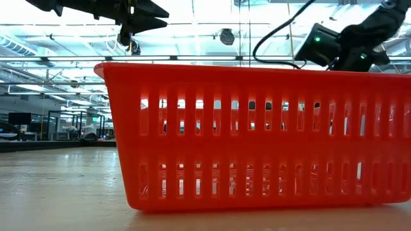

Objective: Pick & Place Office items
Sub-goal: Put the white timer into the top orange bin

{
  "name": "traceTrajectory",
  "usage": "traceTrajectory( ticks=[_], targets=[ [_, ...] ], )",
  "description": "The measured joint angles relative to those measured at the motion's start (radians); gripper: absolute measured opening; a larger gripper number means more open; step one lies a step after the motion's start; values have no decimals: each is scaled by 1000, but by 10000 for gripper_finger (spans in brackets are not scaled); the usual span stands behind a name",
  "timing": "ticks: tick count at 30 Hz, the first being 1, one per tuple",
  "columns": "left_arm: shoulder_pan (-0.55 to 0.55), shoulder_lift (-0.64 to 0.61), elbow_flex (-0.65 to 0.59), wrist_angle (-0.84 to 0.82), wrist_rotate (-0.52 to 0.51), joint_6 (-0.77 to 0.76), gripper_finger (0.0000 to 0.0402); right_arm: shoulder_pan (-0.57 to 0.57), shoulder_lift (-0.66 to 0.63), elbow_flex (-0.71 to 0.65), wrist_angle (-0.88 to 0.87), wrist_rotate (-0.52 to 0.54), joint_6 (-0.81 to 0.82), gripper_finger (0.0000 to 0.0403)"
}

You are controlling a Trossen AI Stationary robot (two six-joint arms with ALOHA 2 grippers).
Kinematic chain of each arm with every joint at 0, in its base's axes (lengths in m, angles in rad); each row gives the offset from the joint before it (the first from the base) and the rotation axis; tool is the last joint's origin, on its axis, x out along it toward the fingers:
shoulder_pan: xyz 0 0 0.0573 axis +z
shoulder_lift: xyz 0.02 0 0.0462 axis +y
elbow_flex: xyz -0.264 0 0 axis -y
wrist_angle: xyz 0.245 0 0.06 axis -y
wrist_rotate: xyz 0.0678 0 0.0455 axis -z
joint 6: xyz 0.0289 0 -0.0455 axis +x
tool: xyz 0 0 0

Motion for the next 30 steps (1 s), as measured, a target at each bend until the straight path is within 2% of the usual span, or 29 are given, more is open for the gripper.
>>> traceTrajectory(
  ticks=[5,7,11,16,26,30],
  targets=[
    [0,0,0,0,0,-4,120,10,-1,-129,285,0,-21,267],
    [0,0,0,0,0,-4,120,10,-1,-155,340,-4,-25,267],
    [0,0,0,0,0,-5,120,14,-1,-159,357,-19,-27,267],
    [0,0,0,0,0,-5,120,47,0,-160,383,60,-37,267],
    [0,0,0,0,0,0,120,104,3,-160,453,62,-35,267],
    [0,0,0,0,0,3,120,104,36,-159,449,130,-38,267]
  ],
)
